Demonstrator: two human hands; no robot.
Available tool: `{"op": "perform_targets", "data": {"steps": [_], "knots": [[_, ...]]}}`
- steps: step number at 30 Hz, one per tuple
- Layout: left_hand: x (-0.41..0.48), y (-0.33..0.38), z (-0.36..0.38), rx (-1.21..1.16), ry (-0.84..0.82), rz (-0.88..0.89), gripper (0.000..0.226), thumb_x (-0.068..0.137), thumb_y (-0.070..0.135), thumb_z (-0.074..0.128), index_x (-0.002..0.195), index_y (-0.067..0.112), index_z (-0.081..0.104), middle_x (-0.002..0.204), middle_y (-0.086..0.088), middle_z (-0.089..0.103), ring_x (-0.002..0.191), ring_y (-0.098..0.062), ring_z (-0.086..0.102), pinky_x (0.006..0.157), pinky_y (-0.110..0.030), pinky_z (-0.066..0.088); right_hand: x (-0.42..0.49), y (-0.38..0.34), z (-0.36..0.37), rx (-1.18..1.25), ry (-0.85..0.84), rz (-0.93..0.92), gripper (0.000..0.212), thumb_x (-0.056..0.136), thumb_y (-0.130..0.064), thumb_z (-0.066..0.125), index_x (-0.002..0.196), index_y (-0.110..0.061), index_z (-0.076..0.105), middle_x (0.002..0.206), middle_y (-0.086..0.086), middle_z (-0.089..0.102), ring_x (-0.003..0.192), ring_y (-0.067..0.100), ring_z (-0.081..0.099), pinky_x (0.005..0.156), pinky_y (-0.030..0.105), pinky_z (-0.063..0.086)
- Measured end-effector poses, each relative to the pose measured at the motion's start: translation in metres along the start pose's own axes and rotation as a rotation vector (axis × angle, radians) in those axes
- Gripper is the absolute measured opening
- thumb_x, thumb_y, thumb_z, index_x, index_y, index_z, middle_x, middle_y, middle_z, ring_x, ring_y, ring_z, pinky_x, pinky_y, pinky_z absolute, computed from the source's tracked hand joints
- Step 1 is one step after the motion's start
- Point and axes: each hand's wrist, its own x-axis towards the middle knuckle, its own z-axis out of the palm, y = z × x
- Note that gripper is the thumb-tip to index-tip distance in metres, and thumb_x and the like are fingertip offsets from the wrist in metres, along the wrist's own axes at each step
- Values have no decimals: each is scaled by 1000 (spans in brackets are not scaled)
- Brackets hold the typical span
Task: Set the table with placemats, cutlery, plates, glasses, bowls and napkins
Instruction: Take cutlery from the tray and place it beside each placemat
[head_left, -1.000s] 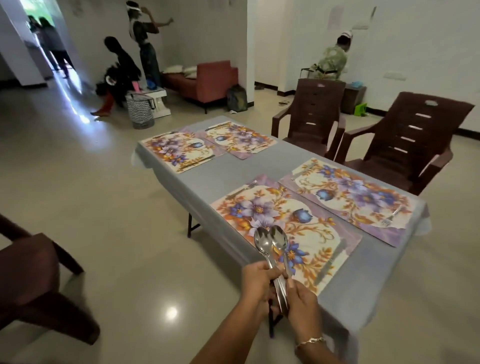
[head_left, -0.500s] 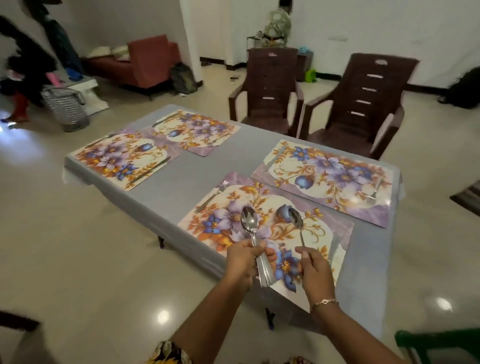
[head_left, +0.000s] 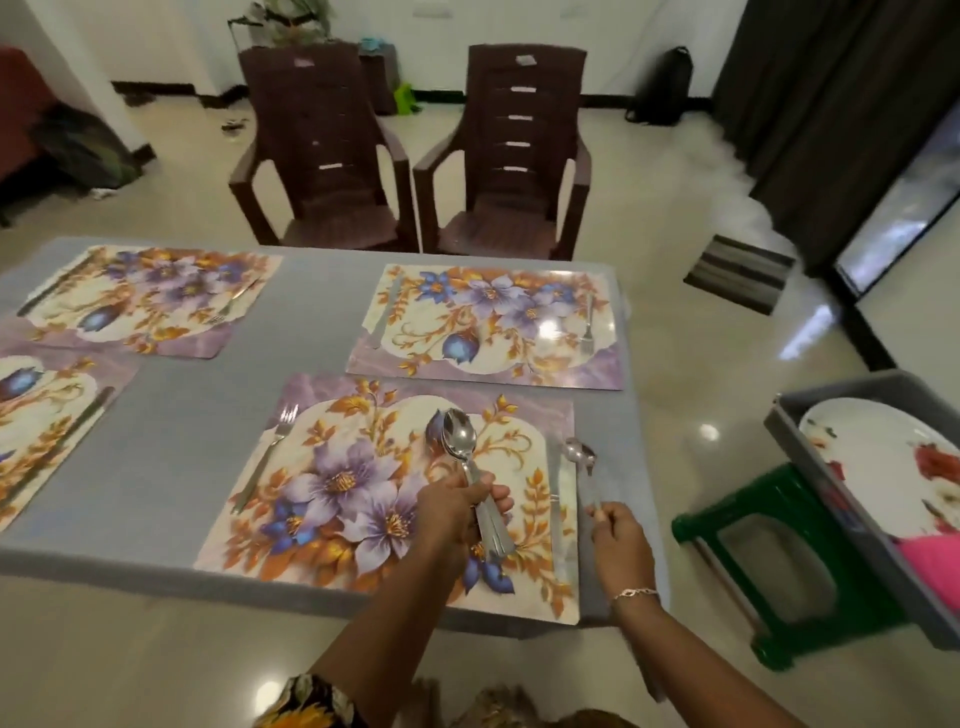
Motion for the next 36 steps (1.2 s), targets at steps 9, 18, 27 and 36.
{"op": "perform_targets", "data": {"steps": [9,18,27,36], "knots": [[22,5,-7,145,-12,-48,10,94,3,51,90,3,60,76,-11,66,71,-20,62,47,-26,51,2,-16,43,-56,-54,113,25,100,-21,32,104,-8,53,90,6,55,84,20,53,73,29,43],[42,8,-24,253,-85,-66,12,93,4,51,87,5,61,77,-9,68,70,-18,60,58,-27,46,0,-16,58,-108,0,147,18,96,-17,43,111,-11,51,104,13,63,95,28,59,82,34,48],[53,9,-32,320,-153,-43,13,94,4,51,85,7,60,78,-8,69,70,-19,61,61,-29,48,-9,-25,56,-614,-14,-80,27,95,-35,45,114,-16,45,103,5,64,93,21,63,80,28,50],[52,9,-27,349,-190,-82,11,95,1,47,94,1,57,76,-9,65,43,-7,62,39,-19,48,1,-32,52,-615,30,10,23,96,-27,42,105,-12,58,100,6,66,90,21,63,73,27,48]]}}
